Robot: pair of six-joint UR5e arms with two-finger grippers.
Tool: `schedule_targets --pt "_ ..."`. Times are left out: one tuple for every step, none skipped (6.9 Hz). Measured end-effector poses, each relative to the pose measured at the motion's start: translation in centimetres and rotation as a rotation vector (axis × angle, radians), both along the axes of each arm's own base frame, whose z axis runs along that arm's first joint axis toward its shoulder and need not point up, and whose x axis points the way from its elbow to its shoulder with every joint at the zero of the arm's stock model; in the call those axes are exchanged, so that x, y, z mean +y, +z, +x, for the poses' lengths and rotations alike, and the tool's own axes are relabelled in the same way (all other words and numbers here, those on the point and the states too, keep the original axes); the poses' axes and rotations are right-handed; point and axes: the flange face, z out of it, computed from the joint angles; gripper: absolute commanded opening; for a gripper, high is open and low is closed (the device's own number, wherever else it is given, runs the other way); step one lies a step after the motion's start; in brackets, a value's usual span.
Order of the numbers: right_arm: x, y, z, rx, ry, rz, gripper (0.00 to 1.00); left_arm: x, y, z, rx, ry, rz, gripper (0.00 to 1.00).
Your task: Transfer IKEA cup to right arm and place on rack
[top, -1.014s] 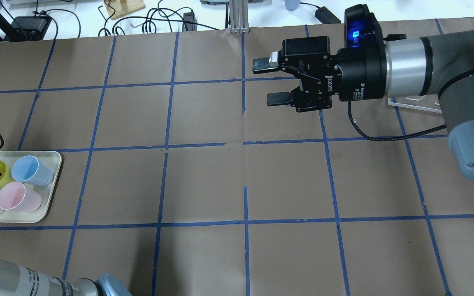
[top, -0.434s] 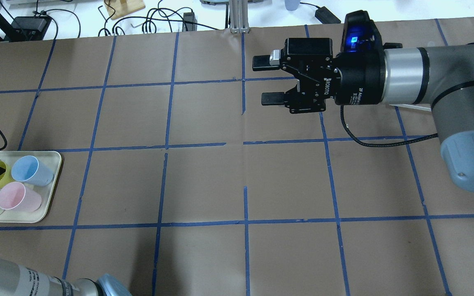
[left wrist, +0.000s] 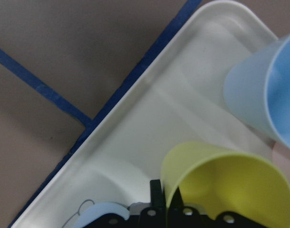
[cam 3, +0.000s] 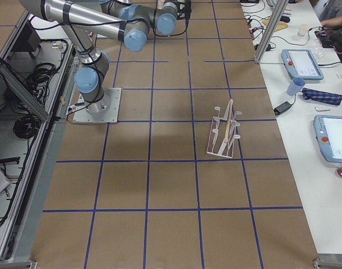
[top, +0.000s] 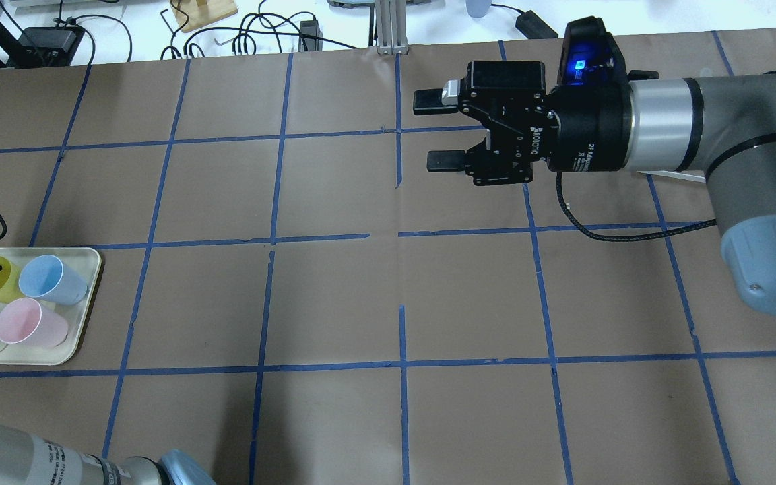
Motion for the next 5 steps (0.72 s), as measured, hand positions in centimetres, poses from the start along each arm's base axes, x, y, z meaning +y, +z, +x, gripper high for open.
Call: schedule_targets --pt "-0.1 0.2 0.0 -0.036 -0.004 -0.002 1.0 -0.7 1.5 -0.3 -0.016 -0.006 -0.015 0.0" --pt "-0.1 0.2 0.0 -0.072 -0.008 0.0 1.0 -1.6 3.4 -1.0 -0.029 -0.023 -0.024 0.0" --pt "-0.2 -0.1 0.1 -0.11 -0.012 0.006 1.0 -2.5 6.2 -2.1 -0.029 -0.045 -0.019 0.0" --pt "-0.2 -0.4 0.1 -0.139 -0.015 0.01 1.0 -3.4 9.5 -3.6 -0.004 -0.068 0.006 0.0" --pt "-0.2 -0.6 0.1 -0.151 -0.016 0.014 1.0 -4.0 12.7 -5.8 0.05 -0.085 0.046 0.0"
